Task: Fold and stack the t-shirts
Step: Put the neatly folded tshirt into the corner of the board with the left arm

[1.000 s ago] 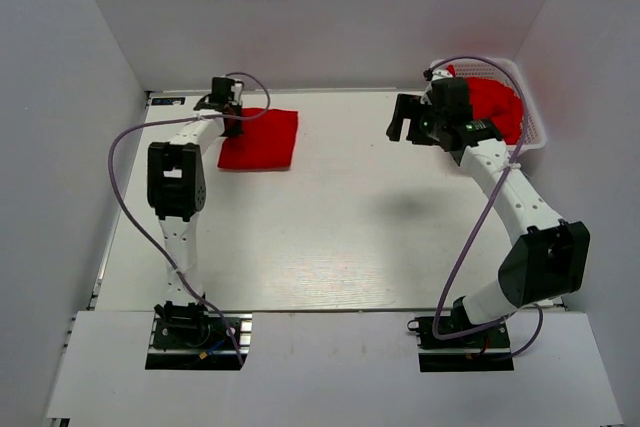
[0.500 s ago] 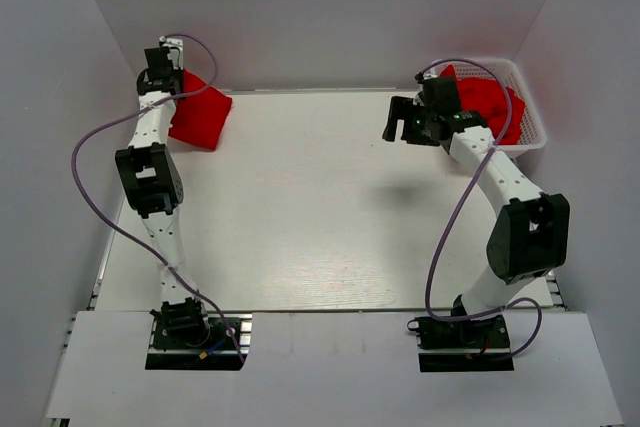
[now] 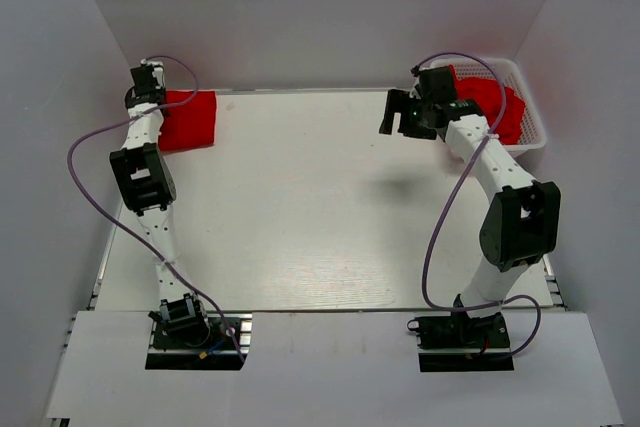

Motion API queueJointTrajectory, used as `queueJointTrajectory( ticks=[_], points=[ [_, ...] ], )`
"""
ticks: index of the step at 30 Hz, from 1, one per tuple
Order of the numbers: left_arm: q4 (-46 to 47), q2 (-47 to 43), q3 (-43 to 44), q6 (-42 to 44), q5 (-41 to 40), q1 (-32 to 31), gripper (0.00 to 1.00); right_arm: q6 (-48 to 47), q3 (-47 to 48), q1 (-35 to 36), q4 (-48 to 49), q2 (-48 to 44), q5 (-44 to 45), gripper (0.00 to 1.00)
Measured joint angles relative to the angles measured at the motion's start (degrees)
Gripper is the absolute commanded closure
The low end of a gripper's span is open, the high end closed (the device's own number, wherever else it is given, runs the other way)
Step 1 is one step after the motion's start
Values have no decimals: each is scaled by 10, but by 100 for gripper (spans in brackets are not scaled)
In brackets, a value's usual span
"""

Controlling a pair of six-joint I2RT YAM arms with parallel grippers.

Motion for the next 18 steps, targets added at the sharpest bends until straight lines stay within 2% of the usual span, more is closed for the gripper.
queueJointTrajectory(
  ticks=[1,2,3,4,5,6,7,10,14,18],
  points=[
    [2,3,0,-3,-5,1,91,0,4,0,-2,3,-2,10],
    [5,5,1,-5,-11,1,79,1,8,0,-3,5,-4,10],
    [9,7,3,-8,-17,1,62,1,11,0,-4,7,-5,10],
    [12,9,4,-9,-22,1,59,2,12,0,-5,8,-7,10],
    [12,10,6,-14,-29,1,52,3,13,0,-5,8,-8,10],
    [14,11,9,-16,-34,1,21,4,13,0,-7,8,-8,10],
    [17,12,10,-15,-37,0,8,5,14,0,-10,8,-9,10],
    [16,12,11,-29,-46,0,0,7,17,0,-16,8,-10,10],
    [-27,-2,13,-59,-32,-1,0,9,30,0,-25,8,-10,10],
    [-86,-59,9,-82,18,-8,0,15,37,0,-27,7,-5,10]
  ],
)
